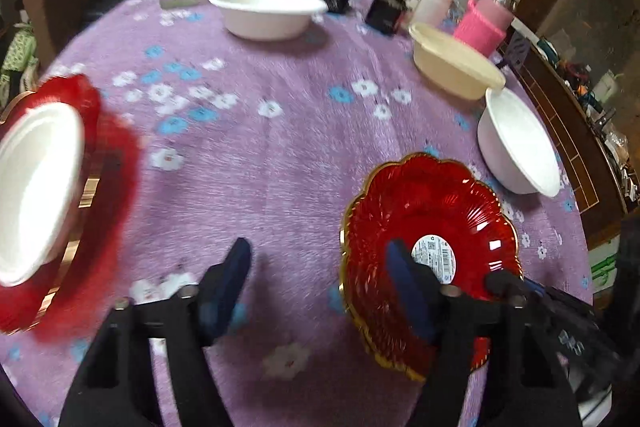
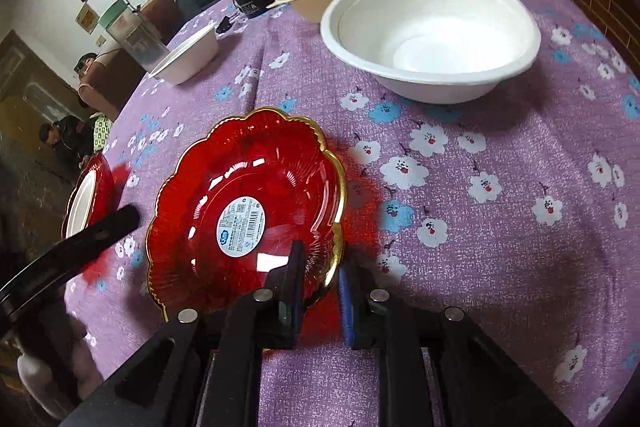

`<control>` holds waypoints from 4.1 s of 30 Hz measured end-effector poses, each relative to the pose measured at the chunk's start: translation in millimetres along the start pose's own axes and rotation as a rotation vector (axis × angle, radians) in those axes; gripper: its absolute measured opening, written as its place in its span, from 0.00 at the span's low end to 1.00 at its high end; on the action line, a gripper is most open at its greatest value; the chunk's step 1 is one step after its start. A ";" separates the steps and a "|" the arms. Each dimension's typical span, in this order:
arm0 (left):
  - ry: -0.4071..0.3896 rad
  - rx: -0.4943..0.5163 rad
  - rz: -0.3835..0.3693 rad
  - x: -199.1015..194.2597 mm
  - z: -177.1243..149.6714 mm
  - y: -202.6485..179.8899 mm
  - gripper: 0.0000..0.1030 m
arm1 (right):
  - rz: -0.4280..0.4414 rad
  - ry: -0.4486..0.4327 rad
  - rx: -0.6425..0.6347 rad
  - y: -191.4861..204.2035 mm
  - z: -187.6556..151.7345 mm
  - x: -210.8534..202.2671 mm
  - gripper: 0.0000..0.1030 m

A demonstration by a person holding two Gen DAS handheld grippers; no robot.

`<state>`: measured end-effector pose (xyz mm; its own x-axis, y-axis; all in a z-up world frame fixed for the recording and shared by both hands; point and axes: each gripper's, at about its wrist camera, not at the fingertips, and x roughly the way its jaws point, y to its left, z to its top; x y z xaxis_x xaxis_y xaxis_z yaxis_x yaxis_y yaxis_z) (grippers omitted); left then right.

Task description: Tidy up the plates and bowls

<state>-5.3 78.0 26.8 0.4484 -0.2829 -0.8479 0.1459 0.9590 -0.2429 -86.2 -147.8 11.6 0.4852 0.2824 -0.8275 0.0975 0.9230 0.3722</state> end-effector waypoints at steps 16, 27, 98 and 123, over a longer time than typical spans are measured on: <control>0.007 0.030 -0.011 9.8 -8.1 -22.2 0.40 | -0.008 -0.089 -0.038 12.7 -6.7 -11.4 0.15; -0.187 -0.063 0.118 -100.2 1.1 62.5 0.40 | 0.111 -0.140 -0.222 129.0 11.5 -26.9 0.16; -0.526 0.032 0.353 -199.3 -85.5 -36.6 0.96 | 0.057 -0.633 0.007 76.1 -50.3 -150.7 0.70; -0.490 0.034 0.303 -199.0 -73.9 -35.7 0.96 | 0.073 -0.813 -0.111 110.5 -48.9 -220.6 0.79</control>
<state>-164.9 101.2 169.3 0.8298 0.0227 -0.5576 -0.0282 0.9996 -0.0014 -225.0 -95.3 214.8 0.9689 0.1046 -0.2243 -0.0245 0.9423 0.3338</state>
